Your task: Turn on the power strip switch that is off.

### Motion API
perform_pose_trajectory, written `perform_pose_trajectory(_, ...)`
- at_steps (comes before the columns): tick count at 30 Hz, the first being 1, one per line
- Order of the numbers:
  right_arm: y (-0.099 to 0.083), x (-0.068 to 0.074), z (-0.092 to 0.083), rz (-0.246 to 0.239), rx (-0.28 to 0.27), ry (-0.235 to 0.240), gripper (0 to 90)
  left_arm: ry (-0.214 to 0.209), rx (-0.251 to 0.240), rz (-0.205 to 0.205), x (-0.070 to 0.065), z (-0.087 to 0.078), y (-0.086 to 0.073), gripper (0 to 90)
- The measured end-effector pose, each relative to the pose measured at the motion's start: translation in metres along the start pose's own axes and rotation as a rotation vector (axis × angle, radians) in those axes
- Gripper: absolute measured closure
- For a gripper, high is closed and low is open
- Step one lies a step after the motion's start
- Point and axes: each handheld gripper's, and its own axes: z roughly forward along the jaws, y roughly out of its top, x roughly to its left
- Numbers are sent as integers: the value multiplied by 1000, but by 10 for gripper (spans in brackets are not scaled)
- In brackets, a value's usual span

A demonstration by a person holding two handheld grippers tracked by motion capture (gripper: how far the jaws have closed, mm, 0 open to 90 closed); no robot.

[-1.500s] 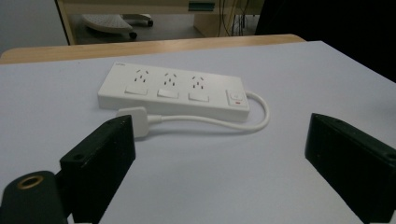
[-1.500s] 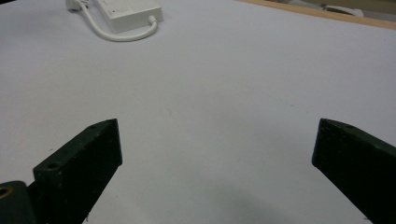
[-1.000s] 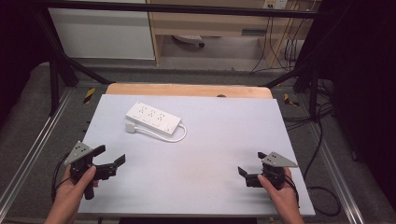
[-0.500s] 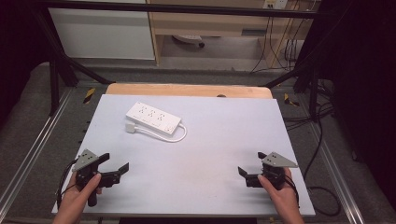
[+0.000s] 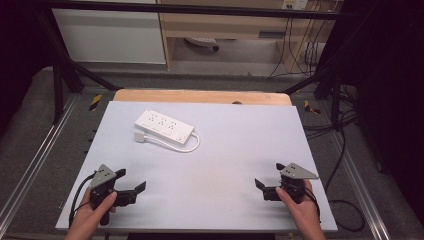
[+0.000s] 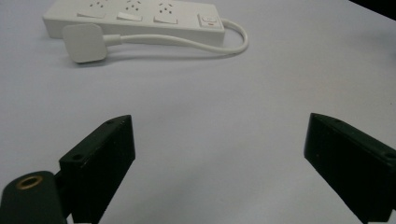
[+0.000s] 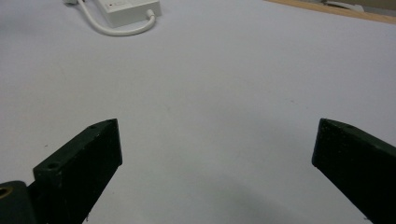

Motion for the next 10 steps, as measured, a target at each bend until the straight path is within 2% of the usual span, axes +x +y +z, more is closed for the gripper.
perform_pose_trajectory(5,-3,-1,4,3,36,-14,21,-8,18,9,-4,7,-7,89)
perform_pose_trajectory(8,-5,-2,9,23,73,-39,22,-17,27,15,-7,7,-9,90)
perform_pose_trajectory(9,-8,-5,14,27,103,-63,25,-13,33,24,-7,8,-9,79)
perform_pose_trajectory(10,-8,-5,14,27,103,-63,25,-13,33,24,-7,8,-9,82)
